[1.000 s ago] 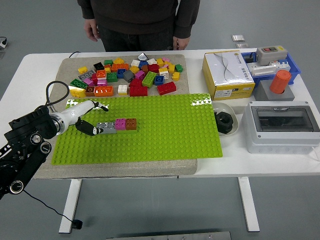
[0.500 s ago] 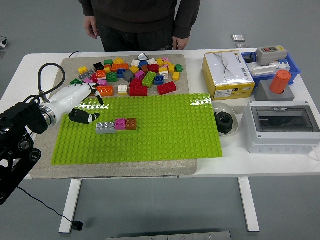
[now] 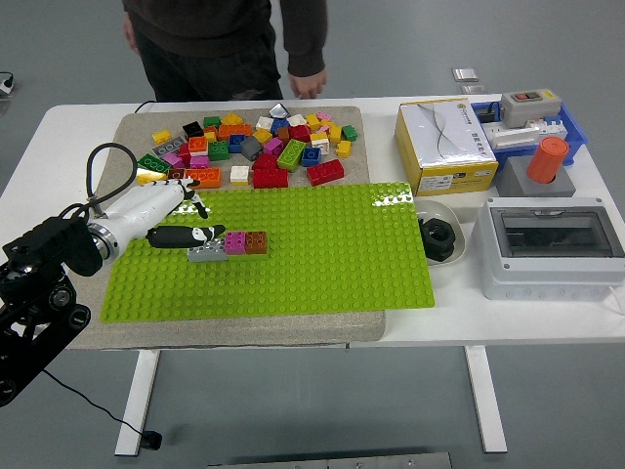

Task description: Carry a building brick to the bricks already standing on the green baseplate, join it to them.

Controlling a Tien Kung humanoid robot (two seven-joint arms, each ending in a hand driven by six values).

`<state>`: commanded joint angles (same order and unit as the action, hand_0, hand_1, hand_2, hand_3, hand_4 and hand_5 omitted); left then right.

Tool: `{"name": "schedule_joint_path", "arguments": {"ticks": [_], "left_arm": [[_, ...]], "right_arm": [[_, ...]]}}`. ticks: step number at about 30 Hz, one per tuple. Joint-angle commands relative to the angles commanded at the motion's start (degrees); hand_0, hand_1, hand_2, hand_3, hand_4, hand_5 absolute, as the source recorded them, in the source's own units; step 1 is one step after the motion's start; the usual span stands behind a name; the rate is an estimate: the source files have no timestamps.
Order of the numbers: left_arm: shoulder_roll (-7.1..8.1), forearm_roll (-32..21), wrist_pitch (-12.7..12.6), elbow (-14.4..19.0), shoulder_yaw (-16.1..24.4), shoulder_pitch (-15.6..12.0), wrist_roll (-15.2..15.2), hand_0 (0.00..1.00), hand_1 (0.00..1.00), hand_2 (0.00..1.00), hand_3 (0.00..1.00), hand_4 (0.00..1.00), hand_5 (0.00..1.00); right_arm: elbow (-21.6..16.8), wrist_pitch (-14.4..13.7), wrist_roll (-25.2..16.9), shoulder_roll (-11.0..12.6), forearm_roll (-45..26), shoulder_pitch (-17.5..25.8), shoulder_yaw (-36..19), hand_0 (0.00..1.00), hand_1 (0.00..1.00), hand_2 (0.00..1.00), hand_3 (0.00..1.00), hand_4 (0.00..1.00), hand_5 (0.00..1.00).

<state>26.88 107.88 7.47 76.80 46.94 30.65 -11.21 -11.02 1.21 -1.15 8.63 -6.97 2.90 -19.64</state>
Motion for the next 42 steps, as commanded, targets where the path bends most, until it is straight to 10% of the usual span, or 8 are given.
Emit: {"name": "schedule_joint_path", "arguments": {"ticks": [42], "left_arm": [[-2.12, -0.69, -0.92, -5.62, -1.57, -1.49, -0.13, 0.998, 0.998, 0.998, 0.66, 0.716, 0.998]], "right_arm": [[0.0, -0.08, -0.03, -0.1, 1.02, -0.59, -1.51, 0.652, 0.637, 0.749, 0.82, 0.82, 0.989]]}}
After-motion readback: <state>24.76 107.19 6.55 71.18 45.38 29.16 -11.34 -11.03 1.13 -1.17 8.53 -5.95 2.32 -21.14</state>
